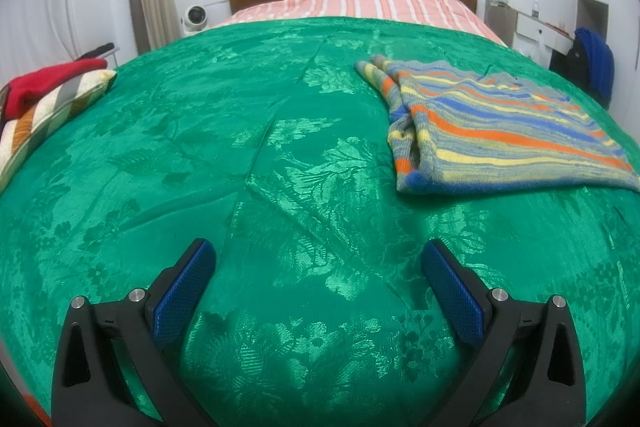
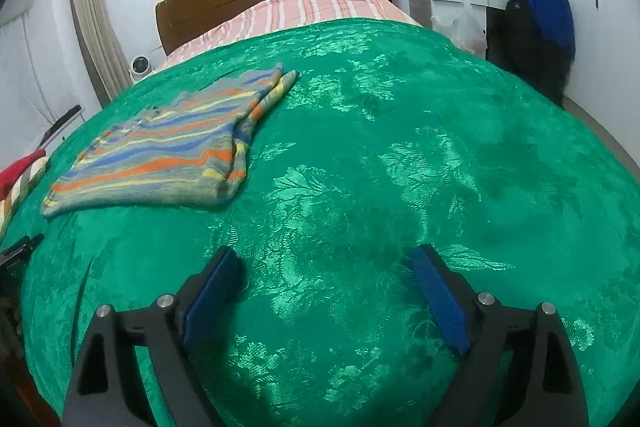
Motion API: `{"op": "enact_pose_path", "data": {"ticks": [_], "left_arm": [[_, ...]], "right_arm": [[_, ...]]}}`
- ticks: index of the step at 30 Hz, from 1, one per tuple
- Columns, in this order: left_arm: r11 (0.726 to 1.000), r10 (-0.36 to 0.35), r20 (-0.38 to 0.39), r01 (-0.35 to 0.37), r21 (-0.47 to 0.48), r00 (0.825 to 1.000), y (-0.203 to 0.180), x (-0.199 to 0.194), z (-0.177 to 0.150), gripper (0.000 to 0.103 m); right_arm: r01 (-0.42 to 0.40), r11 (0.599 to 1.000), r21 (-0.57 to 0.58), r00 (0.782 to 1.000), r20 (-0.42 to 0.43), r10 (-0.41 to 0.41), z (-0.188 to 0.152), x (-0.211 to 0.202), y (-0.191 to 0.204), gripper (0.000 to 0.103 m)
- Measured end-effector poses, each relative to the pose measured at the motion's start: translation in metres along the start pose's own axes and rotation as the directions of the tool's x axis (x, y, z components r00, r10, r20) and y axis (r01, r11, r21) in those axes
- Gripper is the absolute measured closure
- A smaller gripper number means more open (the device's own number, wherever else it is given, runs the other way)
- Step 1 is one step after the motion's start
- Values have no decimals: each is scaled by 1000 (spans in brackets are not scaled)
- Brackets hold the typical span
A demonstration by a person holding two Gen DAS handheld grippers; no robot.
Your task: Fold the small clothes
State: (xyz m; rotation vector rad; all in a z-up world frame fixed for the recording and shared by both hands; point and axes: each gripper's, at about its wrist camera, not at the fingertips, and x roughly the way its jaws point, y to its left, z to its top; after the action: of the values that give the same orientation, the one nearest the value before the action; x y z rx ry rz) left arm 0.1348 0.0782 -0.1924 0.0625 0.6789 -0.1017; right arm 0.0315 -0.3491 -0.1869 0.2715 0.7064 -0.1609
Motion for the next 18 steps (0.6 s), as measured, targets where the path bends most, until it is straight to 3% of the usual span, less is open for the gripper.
{"op": "enact_pose_path", "data": {"ticks": [15, 18], "left_arm": [[1000, 1, -1, -1, 0, 1000, -1, 0, 0, 1], [999, 28, -31, -27, 19, 999, -4, -4, 4, 1]], "right_arm": [[16, 1000, -10, 1000, 7, -16, -3, -1, 3, 14], [16, 1000, -10, 1000, 7, -16, -3, -1, 3, 14]]}}
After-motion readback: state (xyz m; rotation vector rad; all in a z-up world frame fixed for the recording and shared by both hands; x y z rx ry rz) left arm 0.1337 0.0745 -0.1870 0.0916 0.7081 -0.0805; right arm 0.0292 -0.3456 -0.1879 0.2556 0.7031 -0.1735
